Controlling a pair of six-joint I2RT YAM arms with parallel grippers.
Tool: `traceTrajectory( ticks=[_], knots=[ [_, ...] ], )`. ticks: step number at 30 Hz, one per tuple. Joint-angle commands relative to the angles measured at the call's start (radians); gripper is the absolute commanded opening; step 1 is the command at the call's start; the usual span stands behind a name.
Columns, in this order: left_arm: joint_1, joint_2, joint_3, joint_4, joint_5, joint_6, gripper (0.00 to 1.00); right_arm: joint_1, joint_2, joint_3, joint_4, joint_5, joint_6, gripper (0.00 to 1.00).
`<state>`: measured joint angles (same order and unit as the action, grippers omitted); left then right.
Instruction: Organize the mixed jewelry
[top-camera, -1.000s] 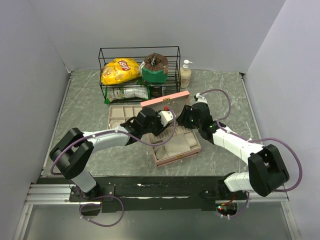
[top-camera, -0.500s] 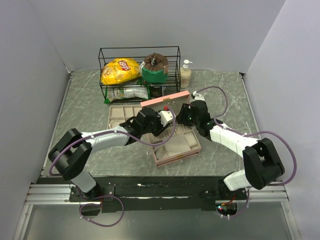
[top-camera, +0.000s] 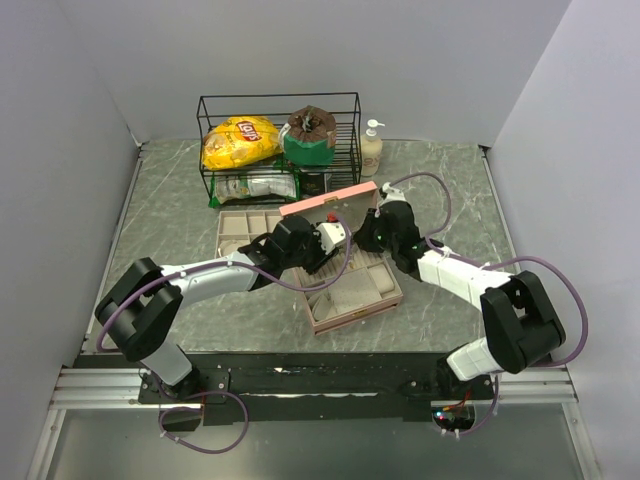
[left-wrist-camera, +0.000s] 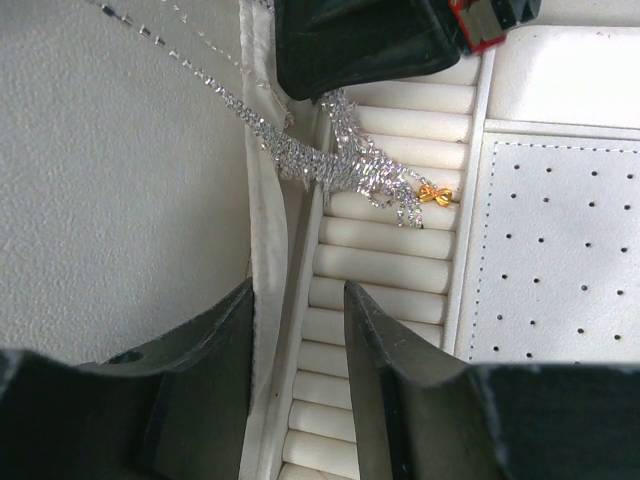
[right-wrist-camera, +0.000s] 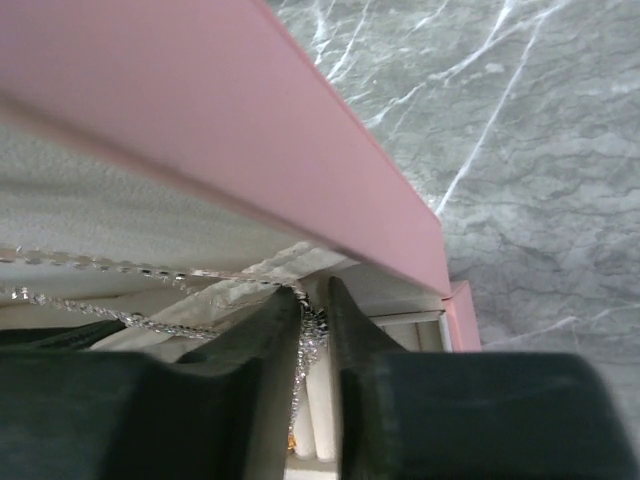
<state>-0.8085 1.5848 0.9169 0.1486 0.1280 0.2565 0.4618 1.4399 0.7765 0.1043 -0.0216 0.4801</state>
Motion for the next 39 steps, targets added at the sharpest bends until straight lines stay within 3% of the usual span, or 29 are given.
traceTrajectory(
  ticks=[1, 5, 19, 39],
  knots=[
    [-0.004, -0.026, 0.017, -0.05, 0.036, -0.017, 0.43, -0.005, -0.024, -0.022, 0.051, -0.031, -0.006, 0.13],
    [-0.004, -0.026, 0.019, -0.052, 0.038, -0.02, 0.42, -0.005, -0.059, -0.031, 0.061, -0.064, 0.0, 0.0],
    [-0.004, -0.017, 0.031, -0.075, 0.041, -0.022, 0.38, -0.005, -0.167, -0.01, 0.063, -0.087, 0.081, 0.0],
    [-0.004, 0.01, 0.079, -0.11, 0.012, -0.017, 0.35, -0.014, -0.124, -0.083, 0.34, -0.143, 0.386, 0.0]
  ],
)
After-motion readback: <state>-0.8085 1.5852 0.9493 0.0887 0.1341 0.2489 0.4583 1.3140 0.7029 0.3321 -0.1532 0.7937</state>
